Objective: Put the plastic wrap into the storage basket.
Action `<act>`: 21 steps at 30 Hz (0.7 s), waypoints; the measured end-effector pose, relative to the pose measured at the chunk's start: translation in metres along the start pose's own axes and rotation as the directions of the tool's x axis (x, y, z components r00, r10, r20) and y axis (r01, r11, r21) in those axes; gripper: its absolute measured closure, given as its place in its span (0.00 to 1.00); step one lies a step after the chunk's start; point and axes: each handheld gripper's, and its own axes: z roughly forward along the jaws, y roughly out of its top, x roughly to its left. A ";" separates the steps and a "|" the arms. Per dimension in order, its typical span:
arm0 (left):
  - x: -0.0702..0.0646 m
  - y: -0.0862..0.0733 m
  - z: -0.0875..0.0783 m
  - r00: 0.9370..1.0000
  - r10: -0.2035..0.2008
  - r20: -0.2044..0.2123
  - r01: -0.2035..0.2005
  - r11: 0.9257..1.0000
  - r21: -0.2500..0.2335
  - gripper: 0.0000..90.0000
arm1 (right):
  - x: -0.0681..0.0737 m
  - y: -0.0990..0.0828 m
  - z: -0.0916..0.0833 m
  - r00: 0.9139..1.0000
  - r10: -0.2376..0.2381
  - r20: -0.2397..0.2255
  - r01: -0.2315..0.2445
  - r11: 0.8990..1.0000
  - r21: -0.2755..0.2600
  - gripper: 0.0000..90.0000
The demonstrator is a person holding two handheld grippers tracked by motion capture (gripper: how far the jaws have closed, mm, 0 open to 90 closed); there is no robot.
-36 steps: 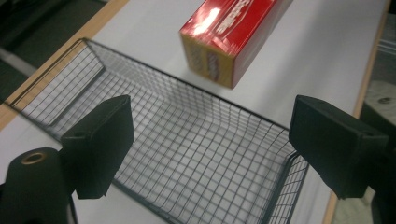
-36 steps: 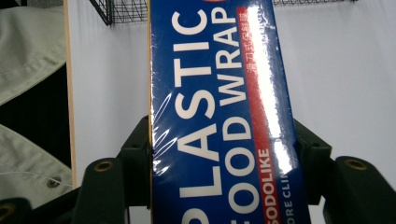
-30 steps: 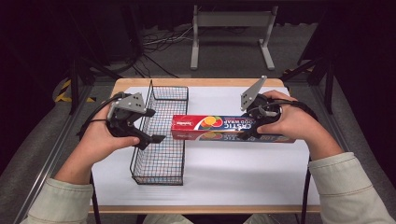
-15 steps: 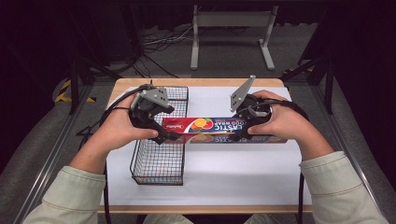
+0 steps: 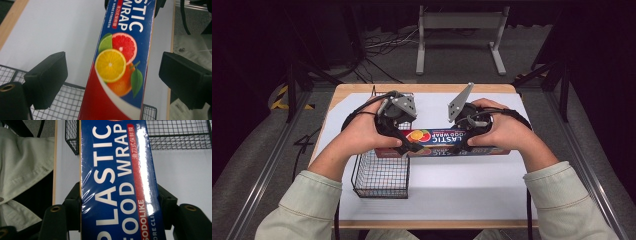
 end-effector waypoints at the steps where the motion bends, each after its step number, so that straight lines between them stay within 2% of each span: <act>1: -0.001 0.003 0.006 1.000 0.002 0.013 -0.003 1.000 0.014 0.10 | 0.000 0.001 0.001 1.000 -0.005 -0.006 0.005 1.000 -0.002 0.43; 8: -0.002 0.010 0.018 0.999 0.039 0.016 -0.039 0.998 0.041 0.09 | 0.001 0.006 0.004 0.999 -0.034 -0.011 0.034 0.999 -0.011 0.43; 14: -0.003 0.013 0.029 0.995 0.058 0.080 -0.063 0.996 0.064 0.13 | 0.002 0.009 0.006 0.998 -0.052 -0.026 0.052 0.998 -0.022 0.43; 17: -0.004 0.013 0.033 0.993 0.072 0.098 -0.079 0.995 0.064 0.14 | 0.003 0.011 0.008 0.997 -0.068 -0.031 0.068 0.998 -0.020 0.43; 18: -0.004 0.013 0.033 0.993 0.072 0.098 -0.079 0.995 0.064 0.16 | 0.003 0.012 0.008 0.997 -0.067 -0.031 0.067 0.998 -0.017 0.43; 19: -0.004 0.013 0.035 0.991 0.063 0.120 -0.071 0.995 0.069 0.20 | 0.003 0.012 0.010 0.997 -0.075 -0.033 0.074 0.997 -0.018 0.43; 21: -0.005 0.014 0.037 0.990 0.059 0.130 -0.069 0.995 0.072 0.20 | 0.003 0.013 0.010 0.997 -0.072 -0.036 0.071 0.997 -0.015 0.43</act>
